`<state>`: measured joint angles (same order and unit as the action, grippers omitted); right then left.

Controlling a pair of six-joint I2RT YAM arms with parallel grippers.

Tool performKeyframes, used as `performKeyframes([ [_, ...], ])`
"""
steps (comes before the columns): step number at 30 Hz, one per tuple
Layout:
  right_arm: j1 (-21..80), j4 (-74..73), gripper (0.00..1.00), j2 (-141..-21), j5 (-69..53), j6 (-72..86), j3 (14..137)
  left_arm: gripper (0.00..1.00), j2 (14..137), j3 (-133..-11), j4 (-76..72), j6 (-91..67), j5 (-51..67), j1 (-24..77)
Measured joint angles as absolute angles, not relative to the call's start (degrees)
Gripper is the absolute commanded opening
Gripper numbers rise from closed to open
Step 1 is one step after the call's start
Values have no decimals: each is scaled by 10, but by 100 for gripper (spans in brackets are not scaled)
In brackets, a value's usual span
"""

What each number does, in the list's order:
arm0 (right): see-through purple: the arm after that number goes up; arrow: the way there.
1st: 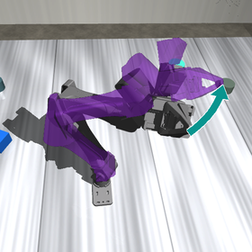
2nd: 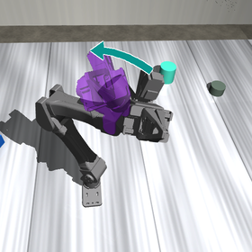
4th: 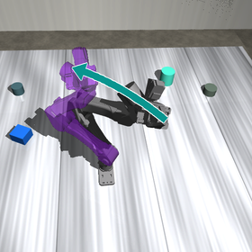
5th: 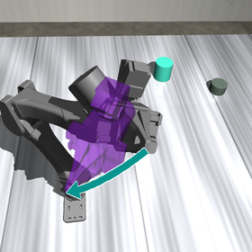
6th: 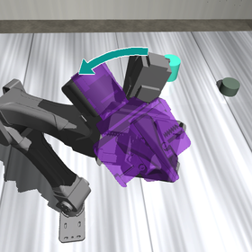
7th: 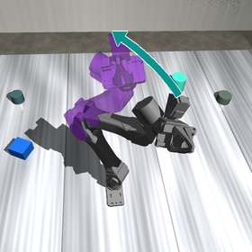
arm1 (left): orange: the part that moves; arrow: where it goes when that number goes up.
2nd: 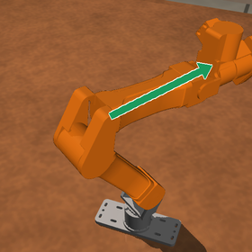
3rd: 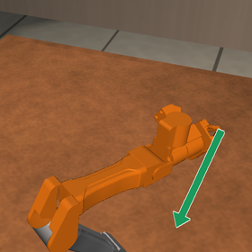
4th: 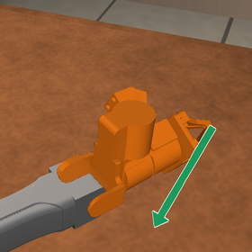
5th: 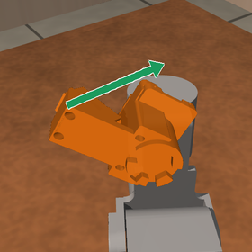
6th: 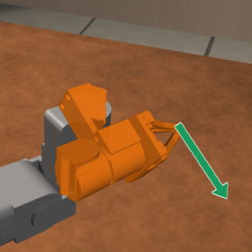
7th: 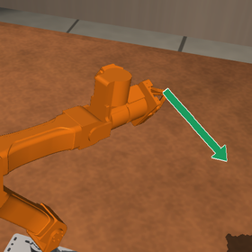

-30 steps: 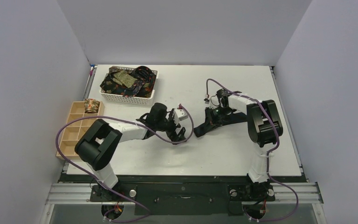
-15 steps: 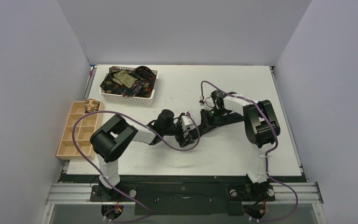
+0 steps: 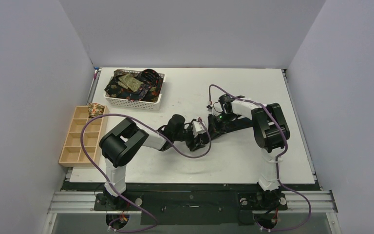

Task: Roll the ties
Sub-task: Roll the tie at the center of the board.

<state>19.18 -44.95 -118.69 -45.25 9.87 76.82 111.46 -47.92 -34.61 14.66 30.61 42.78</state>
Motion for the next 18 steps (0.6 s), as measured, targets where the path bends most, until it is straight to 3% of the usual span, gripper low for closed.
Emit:
performKeyframes([
  [6, 192, -450, 1, -1188, -456, 102, 768, 18, 1119, -497, -327, 140, 307, 429],
  [7, 191, -450, 7, -1188, -457, 101, 768, 13, 1120, -502, -318, 137, 311, 427],
  [11, 179, -459, 29, -1182, -463, 91, 770, 7, 1120, -516, -290, 124, 319, 416],
  [18, 96, -536, 32, -1174, -452, 35, 846, 5, 1114, -517, -258, 135, 336, 394],
])
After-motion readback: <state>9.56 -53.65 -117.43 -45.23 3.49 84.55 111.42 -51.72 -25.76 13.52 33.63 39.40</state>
